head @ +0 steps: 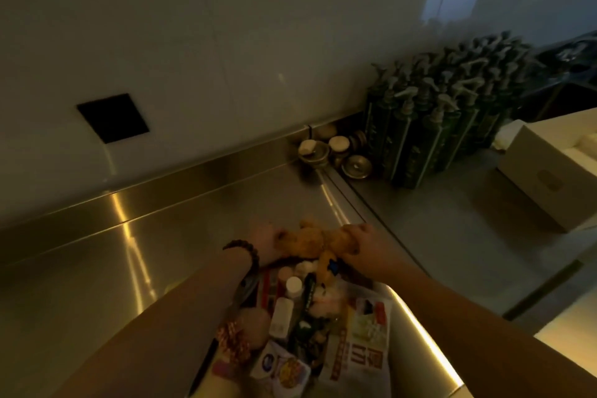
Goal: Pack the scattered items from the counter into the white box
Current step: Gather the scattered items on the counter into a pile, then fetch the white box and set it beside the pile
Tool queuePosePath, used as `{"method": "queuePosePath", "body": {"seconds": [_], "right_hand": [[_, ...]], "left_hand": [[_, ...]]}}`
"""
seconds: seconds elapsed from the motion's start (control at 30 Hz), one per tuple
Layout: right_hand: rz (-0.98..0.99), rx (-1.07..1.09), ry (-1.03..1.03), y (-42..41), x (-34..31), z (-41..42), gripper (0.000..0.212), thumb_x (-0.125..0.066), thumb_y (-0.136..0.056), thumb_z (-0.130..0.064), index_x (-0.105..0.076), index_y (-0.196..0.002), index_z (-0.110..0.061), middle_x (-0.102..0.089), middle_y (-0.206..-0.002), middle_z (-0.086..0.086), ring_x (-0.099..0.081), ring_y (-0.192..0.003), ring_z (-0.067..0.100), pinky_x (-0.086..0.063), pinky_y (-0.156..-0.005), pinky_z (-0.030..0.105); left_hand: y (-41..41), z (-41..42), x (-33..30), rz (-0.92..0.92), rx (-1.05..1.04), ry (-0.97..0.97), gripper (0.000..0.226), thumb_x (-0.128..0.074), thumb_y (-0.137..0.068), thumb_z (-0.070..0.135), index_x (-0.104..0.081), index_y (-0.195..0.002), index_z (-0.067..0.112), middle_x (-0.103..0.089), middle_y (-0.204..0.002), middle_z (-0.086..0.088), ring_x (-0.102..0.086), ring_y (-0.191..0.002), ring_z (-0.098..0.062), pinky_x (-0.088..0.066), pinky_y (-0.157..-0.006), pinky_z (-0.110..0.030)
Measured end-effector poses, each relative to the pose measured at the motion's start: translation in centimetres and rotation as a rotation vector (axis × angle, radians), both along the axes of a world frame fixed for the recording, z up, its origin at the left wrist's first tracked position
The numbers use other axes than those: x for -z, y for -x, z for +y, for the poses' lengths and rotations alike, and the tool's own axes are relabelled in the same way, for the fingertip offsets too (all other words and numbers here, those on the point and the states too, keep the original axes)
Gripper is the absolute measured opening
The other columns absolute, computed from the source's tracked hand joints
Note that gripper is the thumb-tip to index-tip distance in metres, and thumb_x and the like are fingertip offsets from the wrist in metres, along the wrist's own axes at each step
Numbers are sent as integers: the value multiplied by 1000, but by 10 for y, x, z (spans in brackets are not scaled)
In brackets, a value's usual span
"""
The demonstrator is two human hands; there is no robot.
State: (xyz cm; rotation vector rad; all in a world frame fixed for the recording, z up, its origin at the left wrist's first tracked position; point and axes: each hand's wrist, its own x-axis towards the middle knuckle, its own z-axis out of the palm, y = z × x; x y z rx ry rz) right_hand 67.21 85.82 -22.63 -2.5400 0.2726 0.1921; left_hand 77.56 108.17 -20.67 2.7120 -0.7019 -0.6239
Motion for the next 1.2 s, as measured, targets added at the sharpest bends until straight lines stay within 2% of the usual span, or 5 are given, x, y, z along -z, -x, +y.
{"method": "queuePosePath", "body": {"seconds": [0.27,0.5,0.7,0.97,1.2], "right_hand": [[-72,-82,-32,1,0,-1,59,-58,-87,-43,-39,-139,-24,-45,-138,3,-45,-123,19,-34,-96,25],[-71,-109,-148,17,-32,-3,73,-62,-85,-44,-29,-146,-19,-33,-150,7,-32,-137,24,-34,-110,44],[-152,-122,-149,72,-59,-6,70,-62,-86,-38,-29,-146,-20,-27,-153,5,-26,-140,22,-26,-114,43],[-118,-145,-35,183,-57,-48,74,-60,-88,-36,-19,-149,-25,-13,-158,4,-17,-143,23,-22,-114,39],[-175,-36,-131,256,-49,-111,72,-63,-85,-35,-24,-145,-31,-19,-155,-1,-25,-140,23,-31,-106,35]], "left_hand": [[12,4,-12,112,-105,-40,67,-55,-78,63,-45,-132,26,-50,-132,0,-49,-115,-20,-41,-96,-36],[63,13,-40,-230,-252,99,61,-45,-89,49,-29,-142,22,-35,-146,-5,-34,-131,-24,-32,-107,-40],[129,7,-57,-481,-316,137,63,-36,-90,54,-25,-144,22,-28,-150,-2,-19,-139,-22,-21,-113,-43],[233,-49,-45,-497,-384,213,66,-36,-87,57,-30,-141,20,-31,-149,-2,-24,-136,-21,-21,-112,-42],[296,-128,-44,-358,-314,255,71,-33,-85,63,-25,-143,23,-27,-150,-1,-21,-138,-22,-21,-112,-45]]}}
